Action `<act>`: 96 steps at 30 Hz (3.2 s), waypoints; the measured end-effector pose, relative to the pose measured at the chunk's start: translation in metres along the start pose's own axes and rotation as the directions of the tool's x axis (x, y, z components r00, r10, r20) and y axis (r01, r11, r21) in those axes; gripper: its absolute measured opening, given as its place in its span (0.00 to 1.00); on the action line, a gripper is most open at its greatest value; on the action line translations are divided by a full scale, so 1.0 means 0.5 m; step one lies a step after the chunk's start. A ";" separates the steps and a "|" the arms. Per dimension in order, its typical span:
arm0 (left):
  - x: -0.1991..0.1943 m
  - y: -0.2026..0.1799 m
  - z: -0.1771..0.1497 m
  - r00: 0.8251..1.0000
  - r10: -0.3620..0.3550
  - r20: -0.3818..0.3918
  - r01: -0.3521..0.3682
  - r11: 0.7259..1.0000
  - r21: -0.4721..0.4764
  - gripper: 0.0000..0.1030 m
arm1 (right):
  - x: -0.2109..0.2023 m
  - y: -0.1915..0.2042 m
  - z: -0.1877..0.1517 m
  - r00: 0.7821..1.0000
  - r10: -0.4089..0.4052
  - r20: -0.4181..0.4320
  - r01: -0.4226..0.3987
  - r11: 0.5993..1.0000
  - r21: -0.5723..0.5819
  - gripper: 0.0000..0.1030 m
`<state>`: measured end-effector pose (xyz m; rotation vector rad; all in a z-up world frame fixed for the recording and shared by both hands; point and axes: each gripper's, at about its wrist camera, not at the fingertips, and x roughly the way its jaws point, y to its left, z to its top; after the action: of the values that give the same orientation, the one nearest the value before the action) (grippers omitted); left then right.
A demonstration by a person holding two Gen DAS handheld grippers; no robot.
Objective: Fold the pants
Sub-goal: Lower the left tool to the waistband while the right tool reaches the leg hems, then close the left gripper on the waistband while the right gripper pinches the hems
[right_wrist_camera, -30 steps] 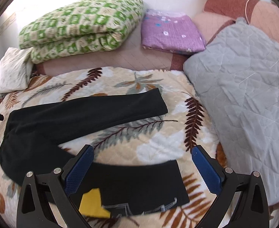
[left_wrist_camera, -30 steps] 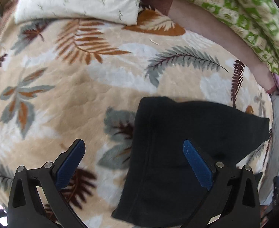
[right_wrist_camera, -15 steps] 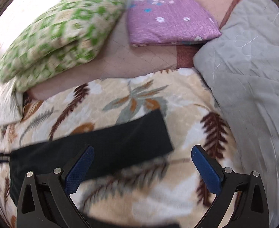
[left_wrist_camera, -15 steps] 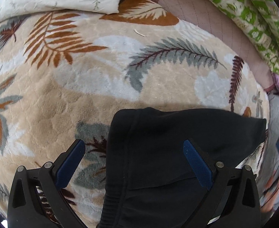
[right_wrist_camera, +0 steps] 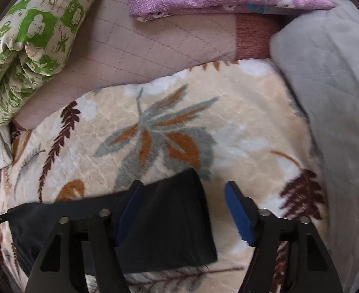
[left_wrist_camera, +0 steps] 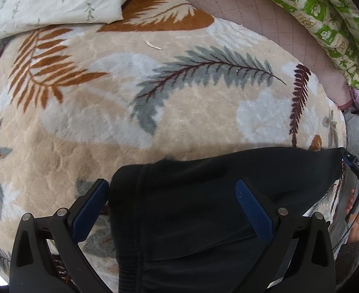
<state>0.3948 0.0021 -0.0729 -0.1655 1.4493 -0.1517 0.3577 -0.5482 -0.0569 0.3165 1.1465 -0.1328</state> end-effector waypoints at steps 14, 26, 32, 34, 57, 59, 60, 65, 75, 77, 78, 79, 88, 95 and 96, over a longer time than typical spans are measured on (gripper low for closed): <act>-0.010 0.032 0.003 1.000 -0.016 -0.021 0.013 0.995 -0.101 0.29 | -0.008 0.063 -0.022 0.998 -0.067 0.007 0.067 0.986 -0.156 0.11; -0.135 0.038 -0.062 0.990 -0.003 0.139 0.019 0.994 -0.112 0.27 | -0.127 0.079 -0.061 0.992 -0.083 0.092 0.101 0.973 -0.209 0.11; -0.177 0.037 -0.109 0.981 -0.001 0.196 0.022 0.994 -0.105 0.27 | -0.183 0.080 -0.115 0.987 -0.054 0.150 0.088 0.969 -0.229 0.11; -0.184 0.039 -0.129 0.978 -0.003 0.207 0.025 0.994 -0.106 0.26 | -0.197 0.074 -0.134 0.986 -0.046 0.162 0.081 0.972 -0.221 0.11; -0.139 0.115 -0.445 0.983 -0.030 0.180 0.034 0.999 -0.021 0.25 | -0.260 -0.031 -0.509 0.980 0.128 0.153 -0.113 0.989 -0.100 0.11; -0.117 0.121 -0.459 0.987 -0.016 0.162 0.019 1.000 -0.022 0.25 | -0.262 -0.042 -0.531 0.975 0.147 0.167 -0.137 0.988 -0.071 0.11; -0.109 0.123 -0.463 0.988 -0.009 0.154 0.013 1.000 -0.026 0.25 | -0.263 -0.046 -0.544 0.972 0.155 0.175 -0.146 0.987 -0.063 0.11; -0.088 0.119 -0.471 0.991 0.002 0.131 0.002 1.000 -0.030 0.26 | -0.245 -0.041 -0.582 0.983 0.102 0.155 -0.092 0.993 -0.069 0.17; -0.127 0.105 -0.504 0.993 0.011 0.120 -0.017 0.999 0.050 0.39 | -0.299 -0.065 -0.611 0.981 0.059 0.184 -0.049 0.997 -0.056 0.31; -0.147 0.109 -0.512 0.993 -0.005 0.121 -0.004 0.998 0.071 0.39 | -0.323 -0.069 -0.611 0.978 0.072 0.197 -0.064 0.997 -0.045 0.33; -0.159 0.111 -0.516 0.992 -0.012 0.127 0.001 0.997 0.082 0.39 | -0.341 -0.072 -0.610 0.974 0.072 0.213 -0.066 0.997 -0.035 0.34; -0.180 0.116 -0.520 0.990 -0.009 0.143 -0.004 0.996 0.093 0.39 | -0.356 -0.075 -0.609 0.970 0.078 0.228 -0.074 0.997 -0.026 0.38; -0.205 0.129 -0.389 0.987 -0.038 0.156 0.028 0.998 0.064 0.60 | -0.411 -0.071 -0.586 0.951 0.150 0.272 -0.166 0.985 0.038 0.55; -0.120 0.098 -0.328 0.997 -0.055 0.052 0.053 0.998 0.030 0.60 | -0.376 -0.069 -0.576 0.947 0.190 0.260 -0.222 0.970 0.102 0.55; -0.111 0.099 -0.323 0.997 -0.066 0.043 0.065 0.998 0.021 0.60 | -0.371 -0.070 -0.573 0.949 0.186 0.254 -0.219 0.970 0.108 0.55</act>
<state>0.2280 0.0588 -0.0472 -0.1996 1.3994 -0.2141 0.0223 -0.5020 -0.0013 0.5227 0.8582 -0.0657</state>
